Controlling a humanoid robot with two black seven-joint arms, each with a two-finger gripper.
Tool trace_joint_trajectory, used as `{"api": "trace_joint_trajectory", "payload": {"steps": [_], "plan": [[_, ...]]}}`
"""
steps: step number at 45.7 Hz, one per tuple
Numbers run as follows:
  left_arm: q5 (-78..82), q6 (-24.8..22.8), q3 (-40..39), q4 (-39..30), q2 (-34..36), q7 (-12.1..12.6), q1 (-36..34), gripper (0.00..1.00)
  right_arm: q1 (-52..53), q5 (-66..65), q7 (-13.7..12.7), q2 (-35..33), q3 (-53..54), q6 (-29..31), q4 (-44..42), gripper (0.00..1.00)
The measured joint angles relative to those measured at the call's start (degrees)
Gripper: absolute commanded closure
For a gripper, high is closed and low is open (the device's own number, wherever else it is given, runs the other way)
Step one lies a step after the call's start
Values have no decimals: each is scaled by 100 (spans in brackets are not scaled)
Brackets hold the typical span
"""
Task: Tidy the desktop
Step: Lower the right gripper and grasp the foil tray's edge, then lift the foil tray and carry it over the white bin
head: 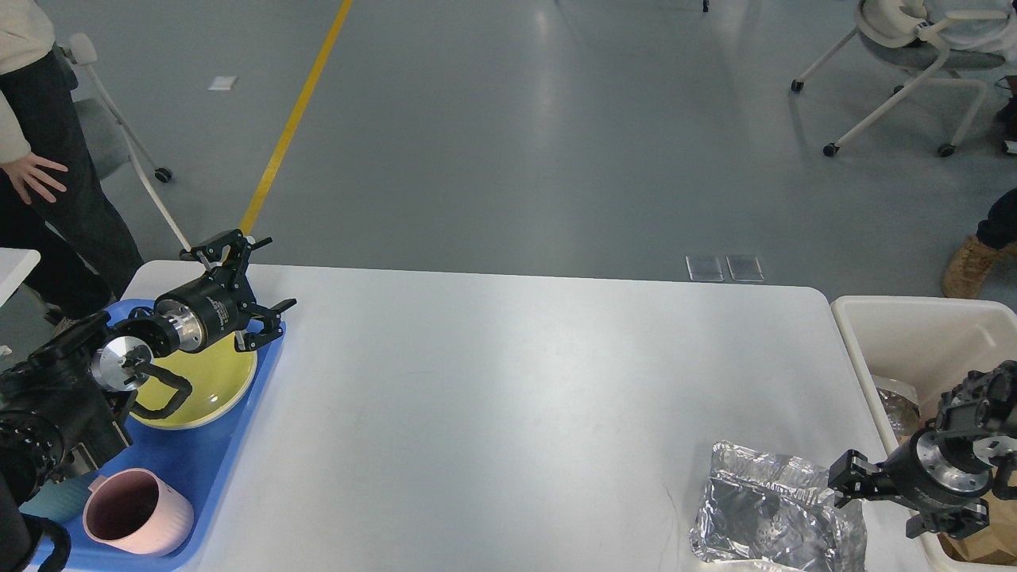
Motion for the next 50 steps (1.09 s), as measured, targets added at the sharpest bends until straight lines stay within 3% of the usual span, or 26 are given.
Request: {"api": "trace_joint_trajectory", "payload": {"steps": [12,19,31,40,50], "plan": [[0,0,0,0,-1,0,0,4,-152,2,-27,11,54,124,20,100],[0,0,0,1,-1,0,0,4,-162,1,-29,17,62,305,32,100],[0,0,0,1,-1,0,0,4,106,-17,-33,-7,100,1220,86,100],[3,0,0,-1,-1,0,0,4,1052,-109,-39,-30,-109,2788,107,100],[3,0,0,-1,-1,0,0,4,2401,-132,-43,-4,-425,2966,220,100]]}}
